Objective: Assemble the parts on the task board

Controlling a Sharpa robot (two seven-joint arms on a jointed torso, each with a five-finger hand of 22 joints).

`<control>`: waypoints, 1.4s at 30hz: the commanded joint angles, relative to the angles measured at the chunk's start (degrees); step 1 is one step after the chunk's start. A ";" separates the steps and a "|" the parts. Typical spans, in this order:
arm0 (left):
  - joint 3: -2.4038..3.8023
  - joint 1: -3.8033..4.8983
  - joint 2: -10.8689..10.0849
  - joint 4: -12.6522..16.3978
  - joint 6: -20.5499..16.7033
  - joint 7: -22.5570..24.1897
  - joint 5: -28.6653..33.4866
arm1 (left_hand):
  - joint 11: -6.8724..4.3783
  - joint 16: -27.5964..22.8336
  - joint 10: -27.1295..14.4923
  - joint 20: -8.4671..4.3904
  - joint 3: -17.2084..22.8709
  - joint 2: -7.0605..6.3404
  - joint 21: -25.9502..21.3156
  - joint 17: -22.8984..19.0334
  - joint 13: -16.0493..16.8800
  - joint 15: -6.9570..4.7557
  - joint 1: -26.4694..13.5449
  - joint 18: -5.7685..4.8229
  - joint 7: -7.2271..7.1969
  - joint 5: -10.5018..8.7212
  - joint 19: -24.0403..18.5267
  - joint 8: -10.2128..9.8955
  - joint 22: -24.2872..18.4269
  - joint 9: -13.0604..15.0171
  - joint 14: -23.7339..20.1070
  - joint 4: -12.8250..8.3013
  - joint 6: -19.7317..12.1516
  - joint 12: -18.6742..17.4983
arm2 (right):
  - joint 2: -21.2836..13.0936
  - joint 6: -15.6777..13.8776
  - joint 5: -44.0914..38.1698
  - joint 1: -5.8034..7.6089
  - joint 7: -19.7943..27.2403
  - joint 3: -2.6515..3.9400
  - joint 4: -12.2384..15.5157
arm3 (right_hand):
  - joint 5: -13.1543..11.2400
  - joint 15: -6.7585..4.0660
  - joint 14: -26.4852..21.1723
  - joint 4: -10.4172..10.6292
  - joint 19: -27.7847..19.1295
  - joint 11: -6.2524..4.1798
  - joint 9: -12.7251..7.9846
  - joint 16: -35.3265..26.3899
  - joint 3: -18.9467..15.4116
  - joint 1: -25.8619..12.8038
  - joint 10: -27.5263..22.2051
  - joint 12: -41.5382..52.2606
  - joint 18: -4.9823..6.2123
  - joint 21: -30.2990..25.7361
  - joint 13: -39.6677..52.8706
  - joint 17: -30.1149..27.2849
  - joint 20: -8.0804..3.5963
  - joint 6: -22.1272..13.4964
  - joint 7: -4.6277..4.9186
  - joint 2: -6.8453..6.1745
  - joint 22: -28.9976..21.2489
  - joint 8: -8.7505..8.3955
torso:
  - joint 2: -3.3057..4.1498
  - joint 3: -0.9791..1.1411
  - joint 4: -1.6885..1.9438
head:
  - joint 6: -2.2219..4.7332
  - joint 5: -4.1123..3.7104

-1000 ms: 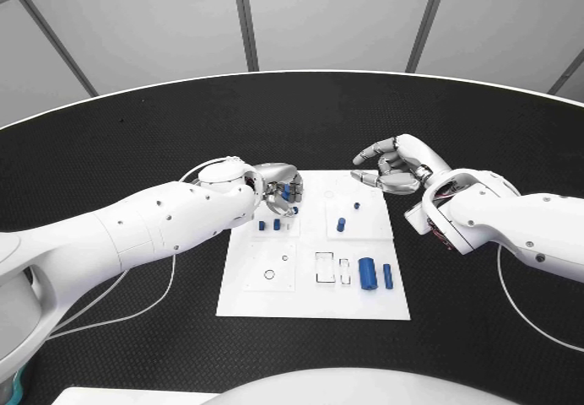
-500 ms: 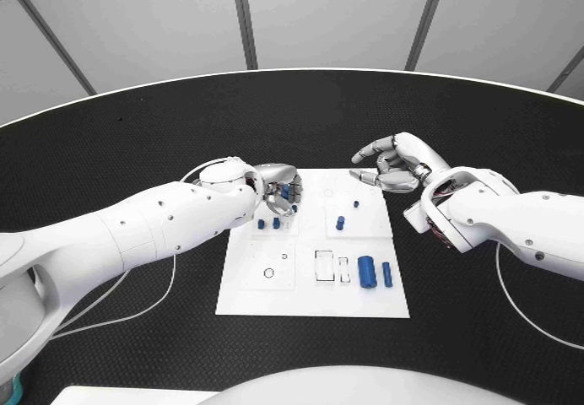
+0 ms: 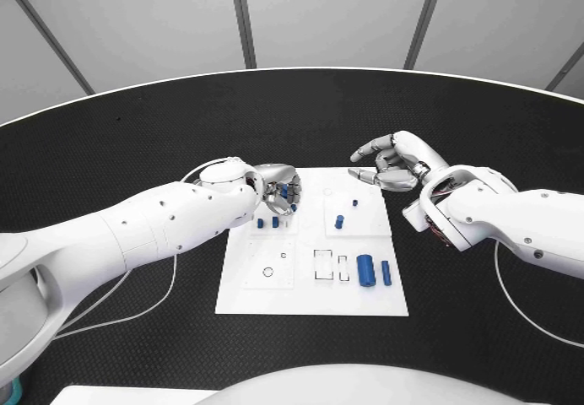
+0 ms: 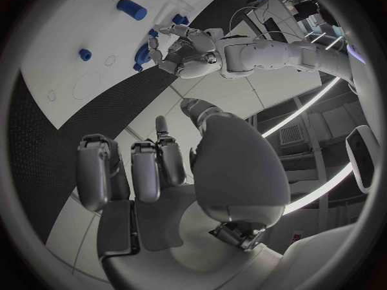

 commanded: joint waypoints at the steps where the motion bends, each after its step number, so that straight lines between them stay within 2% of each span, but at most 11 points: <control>1: 0.00 -0.03 0.17 -0.26 0.25 -0.16 0.00 | 0.11 0.24 0.47 0.11 0.37 0.61 0.14 0.05 -0.06 -0.06 -0.07 -0.53 -0.04 -0.12 0.41 -0.28 -0.02 -0.07 0.43 -0.07 0.40 0.38 | 0.02 0.00 0.00 0.00 0.00 0.00 0.00 | 0.31 -0.41 5.10 0.23 2.96 -0.29 -0.03 -0.04 0.16 0.34 -0.03 -0.04 0.65 -0.08 6.61 10.82 -0.31 -0.28 -0.10 0.42 9.37 0.33 | -0.02 0.03 0.03 | -0.11 -0.03; 10: -0.01 -0.09 0.49 -0.64 1.13 -0.85 0.00 | 0.13 0.17 0.47 0.01 0.93 1.06 0.07 -0.28 -0.23 -0.09 0.15 -0.56 0.02 -0.10 0.67 -0.56 -0.10 -0.24 0.44 -0.08 0.39 0.13 | 0.13 0.04 0.00 0.00 -0.02 0.00 -0.05 | 0.31 -0.41 5.10 0.23 2.96 -0.29 -0.03 -0.04 0.16 0.34 -0.03 -0.04 0.65 -0.08 6.61 10.82 -0.31 -0.28 -0.10 0.42 9.37 0.33 | -0.03 0.07 -0.02 | -0.47 -0.10; 12: -0.01 -0.10 0.55 -0.71 1.32 -0.96 0.00 | 0.15 0.27 0.44 0.00 1.01 1.08 0.03 0.06 -0.28 -0.09 0.16 -0.54 0.05 -0.12 0.67 -0.64 -0.18 -0.29 0.57 -0.09 0.34 0.06 | 0.14 0.06 0.00 0.01 -0.03 0.00 -0.05 | 0.44 -0.41 5.11 0.24 2.96 -0.29 -0.03 -0.01 0.18 0.37 0.05 0.05 0.65 -0.10 6.69 10.88 -0.31 -0.23 -0.11 0.43 9.37 0.38 | -0.03 0.10 -0.04 | -0.40 -0.22; 17: -0.01 -0.11 0.80 -0.93 1.70 -1.09 0.00 | 0.23 0.23 0.32 0.00 1.15 1.06 0.09 -0.12 -0.40 -0.06 0.13 -0.60 0.13 -0.16 0.88 -0.87 -0.03 -0.41 0.56 -0.09 0.19 -0.15 | 0.15 0.10 0.00 0.01 -0.06 0.00 -0.06 | 0.44 -0.41 5.11 0.24 2.96 -0.29 -0.03 -0.01 0.18 0.37 0.05 0.05 0.65 -0.10 6.69 10.88 -0.31 -0.23 -0.11 0.43 9.37 0.38 | -0.04 0.01 0.01 | -0.46 -0.21; 22: -0.01 -0.12 0.94 -1.05 1.93 -1.06 0.00 | 0.23 0.26 0.34 0.00 1.17 1.09 0.12 -0.03 -0.42 -0.05 0.10 -0.62 0.14 -0.18 0.95 -0.88 0.05 -0.42 0.60 -0.06 0.22 -0.17 | 0.18 0.13 0.00 0.01 -0.07 0.00 -0.06 | 0.44 -0.41 5.11 0.24 2.96 -0.29 -0.03 -0.01 0.18 0.37 0.05 0.05 0.65 -0.10 6.69 10.88 -0.31 -0.23 -0.11 0.43 9.37 0.38 | -0.07 0.06 0.03 | -0.56 -0.27; 30: -0.01 -0.12 1.07 -1.06 2.10 -1.11 0.01 | 0.24 0.29 0.48 0.01 1.08 1.03 0.22 0.00 -0.49 -0.03 -0.14 -0.69 0.14 -0.40 1.22 -0.95 0.27 -0.47 0.68 0.07 0.36 -0.24 | 0.21 0.17 0.00 0.01 -0.07 0.01 -0.11 | 0.52 -0.41 5.12 0.25 2.96 -0.30 -0.02 0.01 0.20 0.39 0.10 0.11 0.65 -0.10 6.74 10.91 -0.31 -0.20 -0.11 0.45 9.37 0.39 | -0.03 -0.03 0.04 | -0.61 -0.37; 42: -0.01 -0.12 1.29 -1.38 2.05 -1.49 0.01 | 0.25 0.19 0.64 0.04 0.52 0.71 0.14 -0.44 -0.68 0.00 -0.88 -0.73 0.14 -1.10 1.50 -1.23 0.23 -0.63 0.67 0.46 0.45 -0.49 | 0.27 0.21 0.00 0.01 -0.07 0.01 -0.16 | 0.60 -0.42 5.12 0.26 2.97 -0.30 -0.02 0.00 0.22 0.39 0.10 0.10 0.64 -0.08 6.73 10.91 -0.31 -0.17 -0.12 0.47 9.39 0.42 | -0.09 0.04 -0.03 | -0.60 -0.45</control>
